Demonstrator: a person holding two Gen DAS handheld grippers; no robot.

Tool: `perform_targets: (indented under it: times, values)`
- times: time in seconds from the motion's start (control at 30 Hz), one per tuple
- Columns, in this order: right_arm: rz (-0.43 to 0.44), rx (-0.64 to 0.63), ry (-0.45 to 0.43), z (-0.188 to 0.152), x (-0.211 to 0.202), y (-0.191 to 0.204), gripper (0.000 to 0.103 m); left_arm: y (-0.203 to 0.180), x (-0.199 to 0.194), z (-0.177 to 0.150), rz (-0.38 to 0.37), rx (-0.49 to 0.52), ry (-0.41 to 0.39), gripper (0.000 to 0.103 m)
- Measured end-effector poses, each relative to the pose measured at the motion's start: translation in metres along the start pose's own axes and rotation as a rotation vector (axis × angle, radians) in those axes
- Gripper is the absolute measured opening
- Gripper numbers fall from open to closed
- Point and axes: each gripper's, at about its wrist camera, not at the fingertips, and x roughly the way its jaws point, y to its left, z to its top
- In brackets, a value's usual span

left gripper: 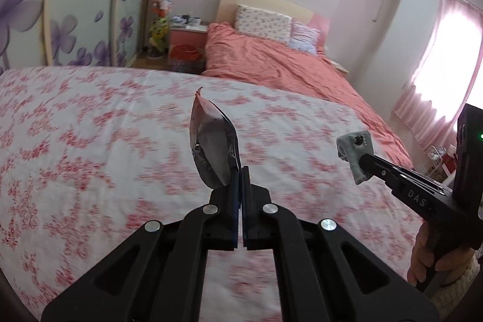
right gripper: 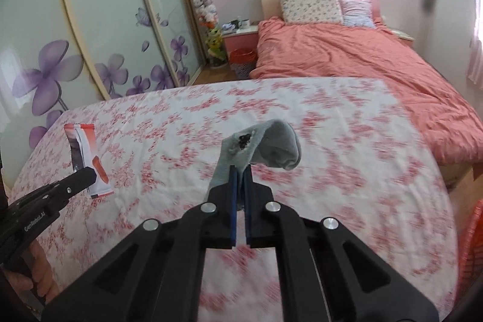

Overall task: Collect trash
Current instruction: 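Carry the wrapper and sock over the orange basket and release both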

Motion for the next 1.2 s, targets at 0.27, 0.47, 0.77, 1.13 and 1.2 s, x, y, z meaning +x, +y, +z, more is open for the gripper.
perform_targets:
  times: [0.27,0.47,0.77,1.13,1.2]
  values:
    - [-0.053,0.043,-0.066,-0.022,-0.072,-0.040,0.005,-0.065,-0.015,-0.005,-0.089,0.086,-0.019,0.001]
    - [-0.097,0.073,-0.113,-0.038,-0.120,-0.068,0.005,-0.109,-0.019,-0.014,-0.148,0.148,-0.017,0.001]
    - [-0.173,0.146,-0.153,-0.067,-0.168,-0.115,0.005,-0.168,-0.010,-0.031,-0.234,0.224,0.016,0.001]
    - [-0.263,0.265,-0.191,-0.105,-0.214,-0.193,0.005,-0.254,0.002,-0.060,-0.357,0.327,0.066,0.001]
    - [-0.278,0.287,-0.195,-0.112,-0.220,-0.208,0.005,-0.270,0.006,-0.066,-0.382,0.344,0.078,0.001]
